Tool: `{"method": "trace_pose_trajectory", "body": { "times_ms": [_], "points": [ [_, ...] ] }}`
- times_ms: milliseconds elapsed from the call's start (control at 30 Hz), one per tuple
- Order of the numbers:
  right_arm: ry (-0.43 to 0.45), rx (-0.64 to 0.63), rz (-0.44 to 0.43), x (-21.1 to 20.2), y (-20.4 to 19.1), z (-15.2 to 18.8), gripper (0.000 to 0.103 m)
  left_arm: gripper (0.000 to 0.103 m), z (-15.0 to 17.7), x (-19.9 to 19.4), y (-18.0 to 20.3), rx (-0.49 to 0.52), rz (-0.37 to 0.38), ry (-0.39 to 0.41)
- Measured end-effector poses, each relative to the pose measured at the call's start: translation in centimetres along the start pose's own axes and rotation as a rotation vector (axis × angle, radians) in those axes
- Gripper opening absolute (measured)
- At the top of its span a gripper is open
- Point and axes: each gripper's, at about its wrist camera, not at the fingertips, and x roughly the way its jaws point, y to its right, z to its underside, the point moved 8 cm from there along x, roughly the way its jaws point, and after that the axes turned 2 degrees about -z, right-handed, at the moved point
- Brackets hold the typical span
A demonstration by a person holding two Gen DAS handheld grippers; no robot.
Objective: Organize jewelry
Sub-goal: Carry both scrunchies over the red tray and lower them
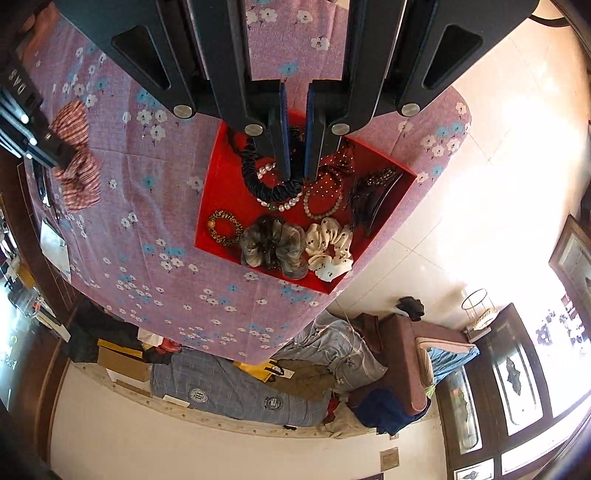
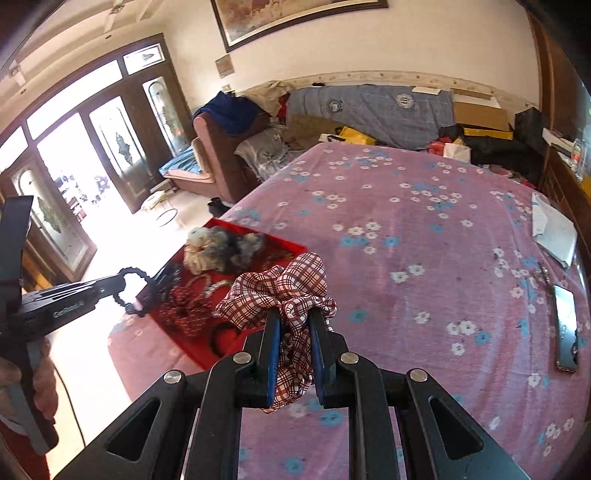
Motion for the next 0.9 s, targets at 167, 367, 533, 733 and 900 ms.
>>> {"method": "trace_pose_trajectory", "body": {
  "times_ms": [167, 367, 533, 733, 900],
  "points": [
    [-0.019, -0.019, -0.006, 0.5, -1.4, 0.6, 0.017, 0.007, -0.6, 0.0, 0.9, 0.040, -0.015, 0.020],
    [-0.010, -0.005, 0.011, 0.4, -1.4, 0.2, 0.017, 0.007, -1.5, 0.4, 1.8, 0.088, -0.024, 0.042],
    [-0.010, 0.008, 0.020, 0.5, -1.1, -0.4, 0.017, 0.007, -2.0, 1.1, 1.9, 0.102, -0.020, 0.036],
    [-0.023, 0.021, 0.022, 1.3, -1.2, -0.8, 0.017, 0.007, -2.3, 2.2, 1.4, 0.104, -0.017, 0.015],
    [-0.042, 0.031, 0.013, 2.3, -1.6, -1.2, 0.017, 0.007, -2.2, 3.3, 0.6, 0.102, -0.019, -0.008]
  ]
}}
